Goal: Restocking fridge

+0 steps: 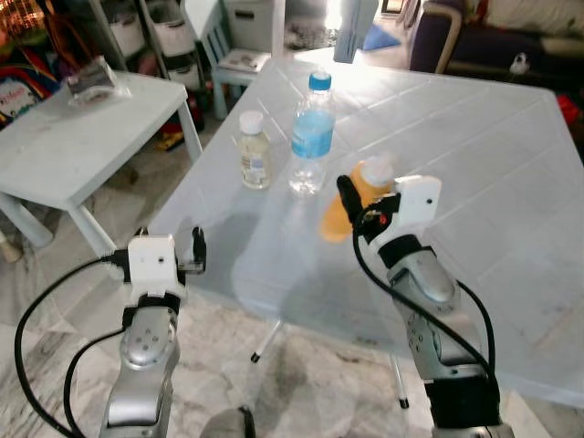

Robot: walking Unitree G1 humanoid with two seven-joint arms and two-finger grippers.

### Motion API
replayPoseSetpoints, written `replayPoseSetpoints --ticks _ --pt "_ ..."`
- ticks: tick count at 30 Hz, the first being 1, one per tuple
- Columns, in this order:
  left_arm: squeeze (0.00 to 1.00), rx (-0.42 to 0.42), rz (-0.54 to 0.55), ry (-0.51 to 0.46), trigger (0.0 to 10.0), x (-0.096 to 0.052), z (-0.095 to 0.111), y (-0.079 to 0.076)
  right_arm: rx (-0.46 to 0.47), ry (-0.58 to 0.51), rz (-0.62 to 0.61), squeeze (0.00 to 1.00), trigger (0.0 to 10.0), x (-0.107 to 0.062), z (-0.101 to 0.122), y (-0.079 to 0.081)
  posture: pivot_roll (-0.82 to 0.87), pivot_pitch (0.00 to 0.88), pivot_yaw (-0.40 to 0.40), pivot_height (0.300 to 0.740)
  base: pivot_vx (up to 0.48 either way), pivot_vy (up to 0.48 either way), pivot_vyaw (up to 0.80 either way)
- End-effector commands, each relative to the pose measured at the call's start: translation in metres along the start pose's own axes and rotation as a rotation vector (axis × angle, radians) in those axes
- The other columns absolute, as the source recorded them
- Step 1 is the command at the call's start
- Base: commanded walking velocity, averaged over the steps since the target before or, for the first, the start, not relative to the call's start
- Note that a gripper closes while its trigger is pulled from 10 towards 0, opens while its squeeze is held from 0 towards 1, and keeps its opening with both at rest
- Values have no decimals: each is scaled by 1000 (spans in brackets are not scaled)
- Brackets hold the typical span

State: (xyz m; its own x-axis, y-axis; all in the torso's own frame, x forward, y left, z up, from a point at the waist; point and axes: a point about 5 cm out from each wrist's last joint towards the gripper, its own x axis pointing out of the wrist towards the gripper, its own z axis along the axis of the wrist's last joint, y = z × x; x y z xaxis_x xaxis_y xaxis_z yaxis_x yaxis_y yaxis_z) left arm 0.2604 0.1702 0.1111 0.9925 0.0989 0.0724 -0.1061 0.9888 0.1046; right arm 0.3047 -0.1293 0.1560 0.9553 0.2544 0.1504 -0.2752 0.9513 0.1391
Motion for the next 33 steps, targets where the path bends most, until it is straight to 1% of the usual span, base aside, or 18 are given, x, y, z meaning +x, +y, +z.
replayPoseSetpoints --ticks 1,4,6,7,8,9,10,13,14,15,16,17,19,23,25,28,30,33 --pt "0 14 15 23 10000 -3 -7 5 38 171 -94 0 10000 -15 -31 -20 -56 60 53 740 -259 0 0" --pt "0 8 25 45 10000 -8 -12 6 43 172 -126 0 10000 -21 -30 -28 -61 44 52 740 -262 0 0" --pt "0 4 28 71 10000 -14 -19 7 27 179 -126 0 10000 -25 -30 -29 -62 39 50 740 -264 0 0" --pt "0 4 28 77 10000 -15 -20 6 28 173 -119 0 10000 -25 -30 -28 -62 39 50 740 -266 0 0" --pt "0 -1 23 98 10000 -18 -26 4 -14 181 -118 0 10000 -24 -33 -25 -69 30 43 740 -262 0 0" --pt "0 -1 23 98 10000 -18 -26 4 -14 181 -118 0 10000 -24 -33 -25 -69 30 43 740 -262 0 0" --pt "0 -5 15 104 10000 -19 -28 1 -36 177 -112 0 10000 -22 -33 -23 -69 28 43 740 -266 0 0" --pt "0 -9 1 103 10000 -20 -28 -4 4 151 -60 0 10000 -17 -31 -13 -63 21 40 740 -266 0 0" --pt "0 -11 1 100 10000 -20 -28 -5 -1 142 -53 0 10000 -15 -31 -11 -62 18 39 740 -266 0 0" --pt "0 -14 7 95 10000 -18 -27 -5 -57 134 -74 0 10000 -13 -32 -10 -60 16 36 740 -270 0 0" --pt "0 -14 10 92 10000 -18 -26 -5 -91 132 -91 0 10000 -12 -33 -10 -60 16 36 740 -270 0 0" --pt "0 -14 14 90 10000 -17 -26 -4 -67 146 -87 0 10000 -12 -35 -10 -56 14 32 740 -266 0 0" --pt "0 -10 27 84 10000 -16 -26 0 27 152 -33 0 10000 -14 -34 -7 -54 13 30 740 -264 0 0" --pt "0 -5 35 80 10000 -15 -26 3 26 124 -18 0 10000 -12 -31 -6 -53 13 31 740 -263 0 0" --pt "0 -4 35 80 10000 -15 -26 4 19 119 -13 0 10000 -12 -30 -5 -53 13 31 740 -266 0 0" --pt "0 -2 32 76 10000 -14 -25 3 -6 79 14 0 10000 -7 -23 -2 -54 16 34 740 -257 0 0" --pt "0 -2 32 76 10000 -14 -25 3 -6 79 14 0 10000 -7 -23 -2 -54 16 34 740 -255 0 0" --pt "0 -2 20 70 10000 -12 -24 0 -48 28 88 0 10000 0 -12 9 -53 25 36 740 -255 0 0"
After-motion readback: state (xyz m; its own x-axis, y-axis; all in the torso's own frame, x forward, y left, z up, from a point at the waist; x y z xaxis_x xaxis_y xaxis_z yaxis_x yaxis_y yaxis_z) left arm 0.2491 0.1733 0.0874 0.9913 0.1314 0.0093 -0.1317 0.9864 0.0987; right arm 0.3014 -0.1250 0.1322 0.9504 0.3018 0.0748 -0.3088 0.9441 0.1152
